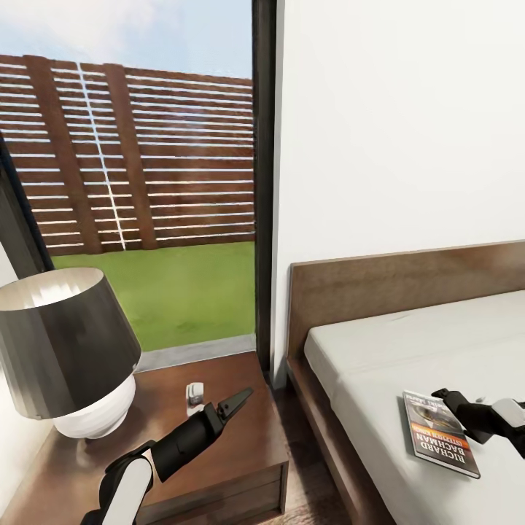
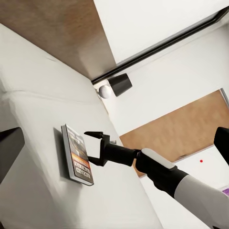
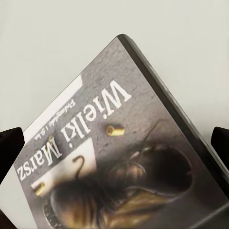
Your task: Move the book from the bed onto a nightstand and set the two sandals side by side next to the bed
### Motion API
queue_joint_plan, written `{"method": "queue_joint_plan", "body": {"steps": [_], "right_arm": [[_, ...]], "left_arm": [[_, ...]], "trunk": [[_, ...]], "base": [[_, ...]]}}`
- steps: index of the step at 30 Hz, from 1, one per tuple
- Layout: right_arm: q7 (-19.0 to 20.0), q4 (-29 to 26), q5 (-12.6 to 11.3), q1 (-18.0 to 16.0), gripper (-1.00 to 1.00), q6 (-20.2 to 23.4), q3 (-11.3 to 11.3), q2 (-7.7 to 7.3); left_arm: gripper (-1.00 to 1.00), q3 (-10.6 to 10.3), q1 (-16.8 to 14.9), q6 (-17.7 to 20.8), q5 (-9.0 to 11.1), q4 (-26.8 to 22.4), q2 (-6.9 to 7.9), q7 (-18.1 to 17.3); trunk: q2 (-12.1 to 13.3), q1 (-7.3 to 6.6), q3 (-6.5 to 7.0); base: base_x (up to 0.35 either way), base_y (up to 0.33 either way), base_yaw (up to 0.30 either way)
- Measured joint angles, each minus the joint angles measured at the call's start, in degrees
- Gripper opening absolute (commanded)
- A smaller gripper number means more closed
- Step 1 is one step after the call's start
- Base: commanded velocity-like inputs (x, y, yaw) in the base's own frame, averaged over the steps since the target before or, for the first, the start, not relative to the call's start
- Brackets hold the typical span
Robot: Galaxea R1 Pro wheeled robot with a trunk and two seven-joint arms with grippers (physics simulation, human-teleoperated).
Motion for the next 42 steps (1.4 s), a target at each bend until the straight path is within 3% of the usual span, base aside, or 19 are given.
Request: {"method": "queue_joint_plan", "body": {"steps": [32,42], "right_arm": [[0.05,-0.59,-0.36,0.02,1.0,-0.05,-0.09,1.0],[0.06,-1.45,-0.28,0.03,1.0,-0.09,0.11,2.26]], "left_arm": [[1.0,0.05,-0.02,0.0,0.0,0.0,0.04,-0.17],[1.0,0.05,-0.02,0.0,0.01,0.01,0.04,-0.18]], "trunk": [[0.0,0.0,0.0],[0.0,0.0,-0.01]], "base": [[0.0,0.0,0.0],[0.0,0.0,0.0]]}}
